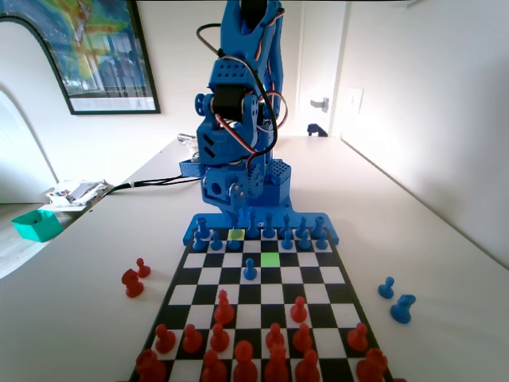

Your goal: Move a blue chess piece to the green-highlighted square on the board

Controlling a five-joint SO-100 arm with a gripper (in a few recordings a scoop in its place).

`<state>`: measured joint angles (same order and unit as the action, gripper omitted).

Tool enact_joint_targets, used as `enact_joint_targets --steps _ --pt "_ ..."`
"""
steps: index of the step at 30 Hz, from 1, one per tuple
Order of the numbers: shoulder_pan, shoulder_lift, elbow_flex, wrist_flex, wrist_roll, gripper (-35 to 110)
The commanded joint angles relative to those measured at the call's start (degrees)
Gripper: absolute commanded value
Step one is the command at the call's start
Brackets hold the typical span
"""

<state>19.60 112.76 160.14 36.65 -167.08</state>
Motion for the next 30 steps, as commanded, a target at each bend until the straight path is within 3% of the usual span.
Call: enact_joint_targets --steps 1,7,19,30 --pt "0.18 2.29 0.26 -0.53 -4.57 10" --pt "0.09 2.29 0.70 -1.58 -4.57 2" --pt "0.62 2.11 2.37 -4.22 -6.06 1" --pt "2.02 2.11 -7.21 11.95 -8.70 1"
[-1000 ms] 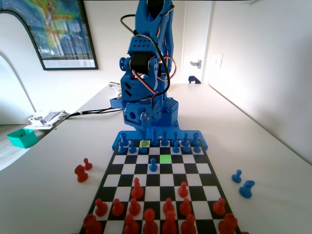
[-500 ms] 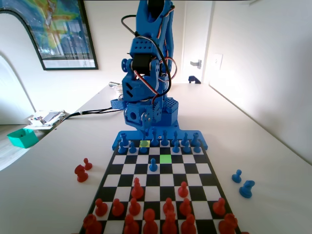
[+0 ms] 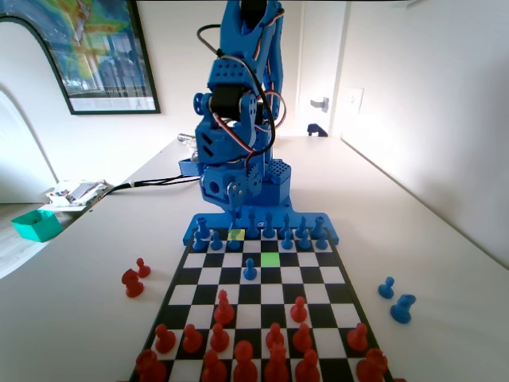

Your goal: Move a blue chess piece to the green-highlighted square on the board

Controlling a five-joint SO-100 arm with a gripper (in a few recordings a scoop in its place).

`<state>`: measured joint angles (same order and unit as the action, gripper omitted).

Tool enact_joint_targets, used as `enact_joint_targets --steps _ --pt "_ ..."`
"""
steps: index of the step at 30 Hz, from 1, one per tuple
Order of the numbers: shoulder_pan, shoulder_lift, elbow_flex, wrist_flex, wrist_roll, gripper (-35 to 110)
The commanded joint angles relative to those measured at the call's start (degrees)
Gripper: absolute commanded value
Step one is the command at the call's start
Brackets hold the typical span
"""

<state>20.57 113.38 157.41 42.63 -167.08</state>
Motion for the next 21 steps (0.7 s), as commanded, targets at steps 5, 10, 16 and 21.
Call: enact_joint_targets --steps 5,10,16,21 --pt "1.41 1.76 -10.81 13.45 -8.79 1" --pt "1.67 1.49 -19.86 22.94 -7.38 1" --pt "-0.26 -0.79 -34.37 38.23 -1.05 1" --pt "-4.92 -3.96 -44.47 47.64 12.83 1"
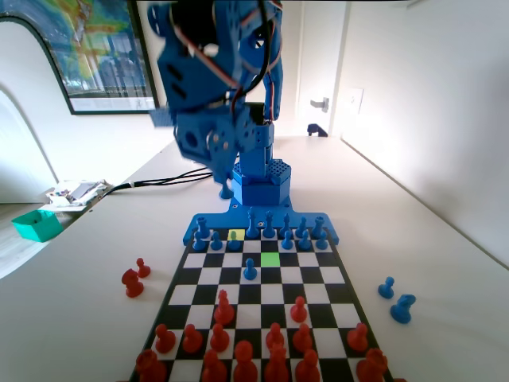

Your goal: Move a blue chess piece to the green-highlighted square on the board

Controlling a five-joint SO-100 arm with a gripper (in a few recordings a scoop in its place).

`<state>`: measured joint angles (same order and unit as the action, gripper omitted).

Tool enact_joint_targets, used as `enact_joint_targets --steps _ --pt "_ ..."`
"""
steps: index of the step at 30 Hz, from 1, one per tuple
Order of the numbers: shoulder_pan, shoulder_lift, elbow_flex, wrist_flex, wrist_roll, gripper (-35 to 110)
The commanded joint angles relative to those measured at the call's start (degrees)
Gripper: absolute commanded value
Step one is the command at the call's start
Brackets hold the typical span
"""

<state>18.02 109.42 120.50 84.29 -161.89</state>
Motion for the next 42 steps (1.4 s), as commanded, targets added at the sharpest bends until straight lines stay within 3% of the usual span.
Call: enact_joint_targets --steps 1,7,13,25,42 --pt "-3.52 -0.70 -8.79 6.42 10.63 1" --pt "-10.11 -5.10 -10.90 1.76 29.62 1" --pt "-13.80 -6.06 -2.90 -12.22 41.92 1" --pt "-13.97 -6.50 14.15 -36.12 45.62 1" --pt "-19.60 -11.95 15.82 -38.85 53.00 1"
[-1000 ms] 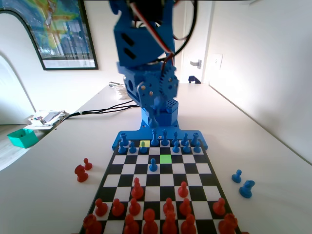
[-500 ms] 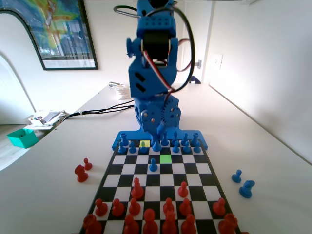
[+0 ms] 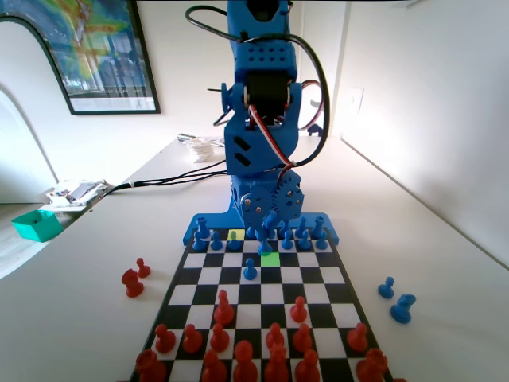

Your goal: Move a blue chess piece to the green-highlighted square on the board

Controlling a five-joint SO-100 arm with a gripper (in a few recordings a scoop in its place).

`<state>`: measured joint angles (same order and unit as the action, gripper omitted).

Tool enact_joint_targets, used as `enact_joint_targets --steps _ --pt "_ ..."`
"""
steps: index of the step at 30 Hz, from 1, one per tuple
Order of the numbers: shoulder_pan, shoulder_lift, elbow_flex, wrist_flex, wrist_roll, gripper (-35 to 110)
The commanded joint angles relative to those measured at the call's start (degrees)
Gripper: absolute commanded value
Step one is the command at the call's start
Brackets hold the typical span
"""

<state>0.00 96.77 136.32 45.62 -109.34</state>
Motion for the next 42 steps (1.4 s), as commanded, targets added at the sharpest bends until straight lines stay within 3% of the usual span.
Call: enact_joint_targets --steps 1,17,29,33,42 --pt "-1.67 0.35 -0.18 -0.35 0.70 1" --pt "-2.72 -2.72 -0.18 -2.90 1.85 4" --pt "-2.11 -2.72 -0.88 -2.29 1.14 14" --pt "-1.49 -2.37 -3.43 2.11 -0.35 16" --pt "0.00 1.49 -17.40 23.82 -3.87 16"
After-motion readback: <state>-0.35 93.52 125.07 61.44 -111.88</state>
